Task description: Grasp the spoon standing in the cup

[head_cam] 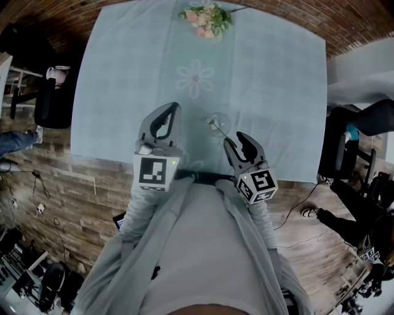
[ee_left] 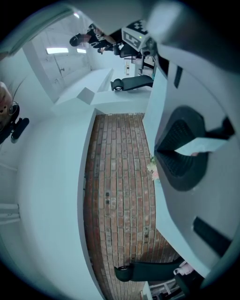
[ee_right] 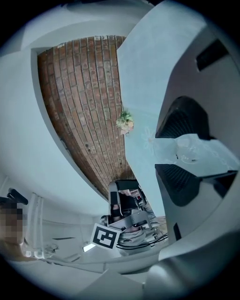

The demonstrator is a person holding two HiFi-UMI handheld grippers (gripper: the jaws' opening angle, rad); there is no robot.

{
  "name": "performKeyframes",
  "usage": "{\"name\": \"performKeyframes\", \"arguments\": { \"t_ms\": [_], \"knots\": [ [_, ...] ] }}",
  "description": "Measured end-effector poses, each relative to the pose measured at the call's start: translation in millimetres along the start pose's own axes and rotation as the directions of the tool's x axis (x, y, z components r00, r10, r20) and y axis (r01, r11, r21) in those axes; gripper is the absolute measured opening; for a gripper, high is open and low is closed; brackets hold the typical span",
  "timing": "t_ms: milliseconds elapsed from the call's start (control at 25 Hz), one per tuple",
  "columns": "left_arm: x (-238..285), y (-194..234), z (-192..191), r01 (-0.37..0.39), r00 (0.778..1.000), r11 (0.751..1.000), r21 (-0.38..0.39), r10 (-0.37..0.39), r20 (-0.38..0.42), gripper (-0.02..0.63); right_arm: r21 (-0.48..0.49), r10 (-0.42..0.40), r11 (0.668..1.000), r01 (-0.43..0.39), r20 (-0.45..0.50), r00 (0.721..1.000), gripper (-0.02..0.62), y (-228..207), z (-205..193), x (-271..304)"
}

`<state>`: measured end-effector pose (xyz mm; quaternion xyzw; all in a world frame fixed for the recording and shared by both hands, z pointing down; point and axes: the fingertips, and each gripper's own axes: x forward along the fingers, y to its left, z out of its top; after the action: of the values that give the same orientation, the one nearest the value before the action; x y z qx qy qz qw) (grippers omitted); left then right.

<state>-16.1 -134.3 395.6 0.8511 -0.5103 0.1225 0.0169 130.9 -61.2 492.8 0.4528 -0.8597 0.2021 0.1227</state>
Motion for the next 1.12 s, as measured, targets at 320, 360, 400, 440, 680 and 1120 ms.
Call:
{"name": "performKeyframes", "arguments": {
  "t_ms": [320,360,400,440,680,1120],
  "knots": [
    [-1.6,-3.8,-4.0,0.014,1.000,1.000,-0.017,-0.014,-0.019,0.018,-0.025,-0.005,1.000,0.005,-0.016,1.000,0.164,0.1,-23.0,13.0],
    [-1.5,-4.5,-4.6,0.016,1.000,1.000,-0.018,-0.017,-0.022,0.018,-0.025,-0.006,1.000,0.006,-0.017,1.000,0.164,0.0,-25.1,14.0],
    [-1.1,-5.2,-5.1,0.022,1.000,1.000,-0.012,-0.022,-0.021,0.018,-0.024,-0.008,1.000,0.008,-0.020,1.000,0.164,-0.2,-27.4,14.8],
    [-0.5,-5.8,-5.4,0.028,0.999,1.000,-0.003,-0.028,-0.019,0.018,-0.023,-0.010,1.000,0.009,-0.026,1.000,0.164,-0.6,-29.9,15.3],
    [3.4,-5.1,-5.2,0.043,0.999,0.999,0.020,-0.043,-0.006,0.018,-0.027,-0.018,0.999,0.017,-0.031,0.999,0.161,-2.6,-36.2,15.3],
    [4.7,-5.4,-3.4,0.032,0.999,0.999,0.003,-0.032,-0.012,0.018,-0.037,-0.037,0.999,0.037,-0.006,0.999,0.048,-5.0,-30.5,15.1]
  ]
}}
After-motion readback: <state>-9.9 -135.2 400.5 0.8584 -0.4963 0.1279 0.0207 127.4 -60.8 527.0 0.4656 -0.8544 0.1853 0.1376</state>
